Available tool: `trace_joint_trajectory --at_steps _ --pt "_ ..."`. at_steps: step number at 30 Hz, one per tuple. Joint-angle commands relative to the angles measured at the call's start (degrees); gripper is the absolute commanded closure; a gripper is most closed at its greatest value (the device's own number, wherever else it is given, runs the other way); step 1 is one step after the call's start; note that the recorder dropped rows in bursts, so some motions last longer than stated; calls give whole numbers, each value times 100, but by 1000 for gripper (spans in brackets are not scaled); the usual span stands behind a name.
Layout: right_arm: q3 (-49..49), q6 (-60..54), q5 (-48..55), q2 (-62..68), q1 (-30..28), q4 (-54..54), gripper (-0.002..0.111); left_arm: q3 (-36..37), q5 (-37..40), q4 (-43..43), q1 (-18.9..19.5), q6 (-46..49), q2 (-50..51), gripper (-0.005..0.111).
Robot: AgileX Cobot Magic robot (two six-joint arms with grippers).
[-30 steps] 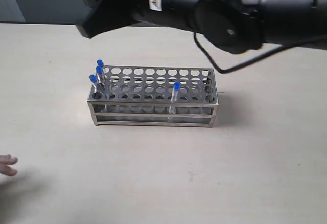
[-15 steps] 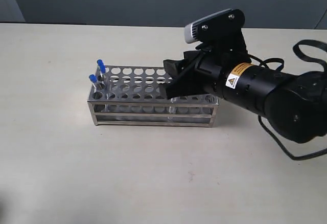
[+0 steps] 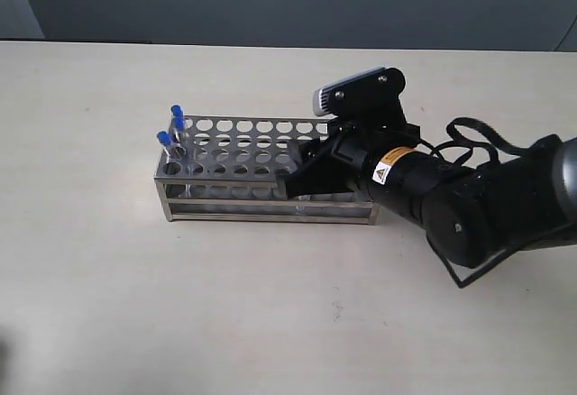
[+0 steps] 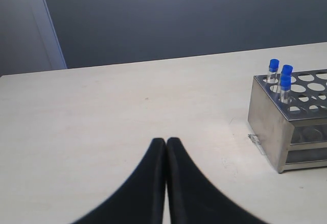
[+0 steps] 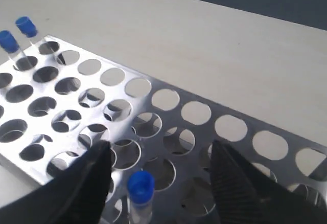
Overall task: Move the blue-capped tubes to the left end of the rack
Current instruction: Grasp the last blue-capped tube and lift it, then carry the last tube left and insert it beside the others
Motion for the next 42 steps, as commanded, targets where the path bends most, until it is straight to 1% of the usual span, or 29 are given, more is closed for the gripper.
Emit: trace_joint_trajectory --at_steps 1,3,4,13,14,19,25,27,29,31,34,37,42 --pt "19 -41 -238 191 -37 69 52 -30 -69 11 -25 -4 20 106" --pt "19 -41 -268 245 -37 69 54 -30 -69 11 -25 -4 20 106" --pt "19 -41 -295 275 -37 69 57 -30 -69 11 -25 -4 20 106" --pt "19 -30 -636 438 -37 69 107 -30 -69 11 -25 -4 20 106" --pt "19 -30 -653 424 -37 69 109 -30 -69 11 -25 -4 20 106" --pt "9 -30 -635 130 -25 -29 109 -30 -69 11 -25 -4 20 106" --pt "-91 -50 -485 -596 -25 -342 109 -30 -69 11 -25 -4 20 106" --pt "-303 39 -234 -773 -25 -731 109 -30 -69 11 -25 -4 20 106" --pt "-578 518 -19 -807 -25 -1401 109 -30 -69 11 -25 -4 20 106" --pt "-903 1178 20 -722 -13 -2170 109 -30 -69 11 -25 -4 20 106" --pt "-1371 1678 20 -453 116 -2777 109 -30 -69 11 -25 -4 20 106" --pt "-1850 1678 87 -83 376 -2943 109 -30 -69 11 -25 -4 20 106" --pt "-2516 1678 569 581 771 -3059 109 -30 -69 11 -25 -4 20 106"
